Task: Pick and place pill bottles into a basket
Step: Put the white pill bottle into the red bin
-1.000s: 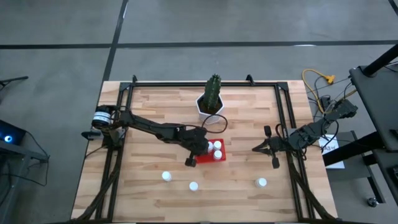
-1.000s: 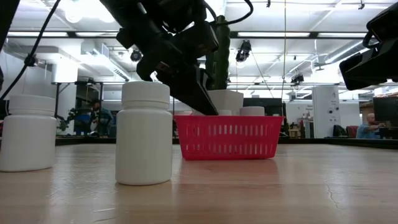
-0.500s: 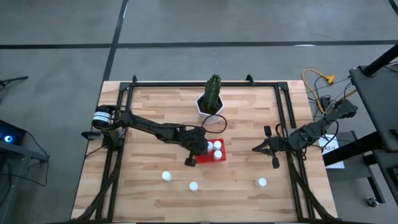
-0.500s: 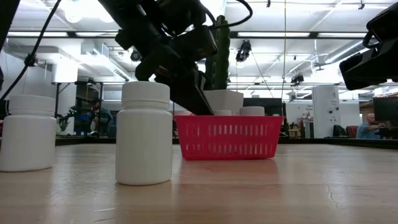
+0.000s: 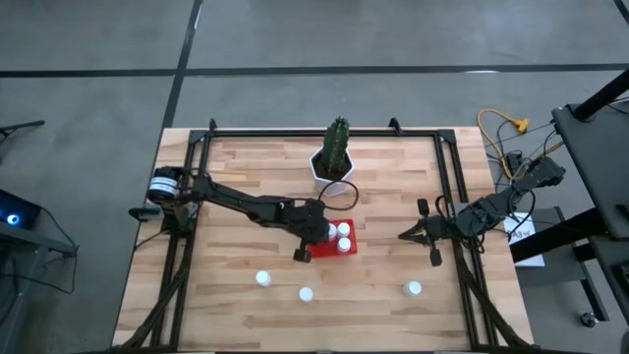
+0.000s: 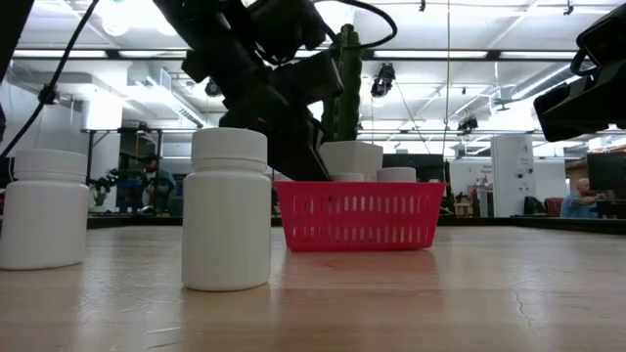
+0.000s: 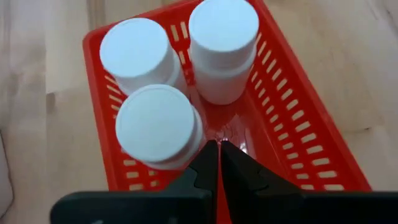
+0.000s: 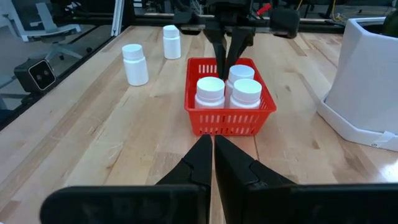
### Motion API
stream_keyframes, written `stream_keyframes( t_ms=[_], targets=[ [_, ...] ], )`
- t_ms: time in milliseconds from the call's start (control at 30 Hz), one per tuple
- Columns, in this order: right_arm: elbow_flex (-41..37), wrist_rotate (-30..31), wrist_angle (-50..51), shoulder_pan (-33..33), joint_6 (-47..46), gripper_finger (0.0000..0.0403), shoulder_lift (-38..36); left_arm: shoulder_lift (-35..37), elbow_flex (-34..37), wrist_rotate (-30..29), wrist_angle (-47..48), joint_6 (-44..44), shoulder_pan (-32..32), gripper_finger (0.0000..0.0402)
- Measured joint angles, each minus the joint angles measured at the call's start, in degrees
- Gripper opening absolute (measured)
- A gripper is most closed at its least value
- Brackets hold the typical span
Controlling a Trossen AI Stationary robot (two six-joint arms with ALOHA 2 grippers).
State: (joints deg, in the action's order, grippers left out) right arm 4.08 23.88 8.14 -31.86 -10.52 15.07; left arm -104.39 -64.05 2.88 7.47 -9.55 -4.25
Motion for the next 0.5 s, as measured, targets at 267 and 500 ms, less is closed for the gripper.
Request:
stream_keyframes(
  t_ms=[267, 500],
  targets=[
    [0.0, 0.0, 0.0, 0.0, 0.1, 0.0008, 0.0, -1.1, 0.0, -2.5, -0.1, 0.2, 0.0, 0.0002],
    [0.0, 0.0, 0.0, 0.0, 0.0, 0.0008, 0.0, -1.1, -0.1, -4.1, -0.2, 0.2, 0.0, 0.0002]
  ],
)
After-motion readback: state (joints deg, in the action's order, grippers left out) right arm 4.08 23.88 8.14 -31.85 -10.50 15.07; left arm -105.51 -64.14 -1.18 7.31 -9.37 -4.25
